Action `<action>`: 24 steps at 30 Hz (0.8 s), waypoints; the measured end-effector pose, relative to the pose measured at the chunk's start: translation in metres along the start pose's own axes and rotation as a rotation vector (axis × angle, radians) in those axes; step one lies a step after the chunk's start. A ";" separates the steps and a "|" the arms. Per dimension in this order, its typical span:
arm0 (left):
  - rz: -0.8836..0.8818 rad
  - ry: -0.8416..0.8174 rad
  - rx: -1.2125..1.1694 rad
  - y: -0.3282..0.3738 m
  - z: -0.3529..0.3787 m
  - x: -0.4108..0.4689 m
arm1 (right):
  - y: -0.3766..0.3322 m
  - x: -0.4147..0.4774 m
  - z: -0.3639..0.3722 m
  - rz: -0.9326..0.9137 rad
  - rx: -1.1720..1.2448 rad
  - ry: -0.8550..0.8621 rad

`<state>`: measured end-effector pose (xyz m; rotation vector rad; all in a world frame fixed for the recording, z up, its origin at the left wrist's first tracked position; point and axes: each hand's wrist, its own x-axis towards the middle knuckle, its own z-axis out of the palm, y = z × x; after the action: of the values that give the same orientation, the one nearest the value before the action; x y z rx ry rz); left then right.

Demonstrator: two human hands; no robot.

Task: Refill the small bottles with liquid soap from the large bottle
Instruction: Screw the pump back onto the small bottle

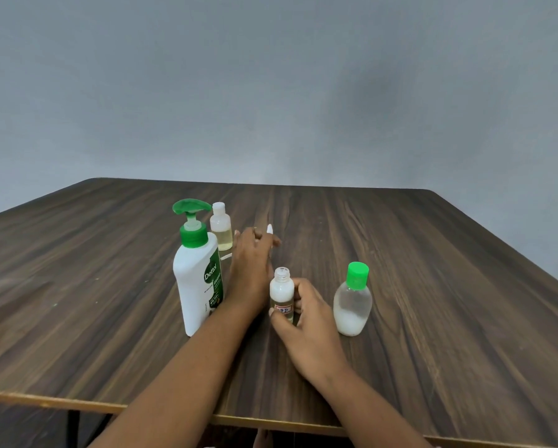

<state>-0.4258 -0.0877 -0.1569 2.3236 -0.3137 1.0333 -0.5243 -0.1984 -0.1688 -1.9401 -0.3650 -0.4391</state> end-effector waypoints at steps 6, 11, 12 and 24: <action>-0.058 0.233 -0.495 0.032 -0.035 0.017 | -0.005 0.000 -0.003 -0.013 -0.032 0.002; 0.051 0.145 -0.675 0.062 -0.077 0.021 | -0.003 -0.002 0.000 -0.005 -0.015 -0.003; 0.078 0.138 -0.697 0.067 -0.085 0.021 | -0.003 -0.001 0.000 -0.002 -0.018 -0.003; -0.016 0.041 -0.924 0.097 -0.119 0.027 | -0.005 -0.002 -0.002 0.002 -0.068 -0.025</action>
<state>-0.5208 -0.0963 -0.0332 1.4638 -0.6022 0.7012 -0.5286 -0.1986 -0.1646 -2.0135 -0.3688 -0.4312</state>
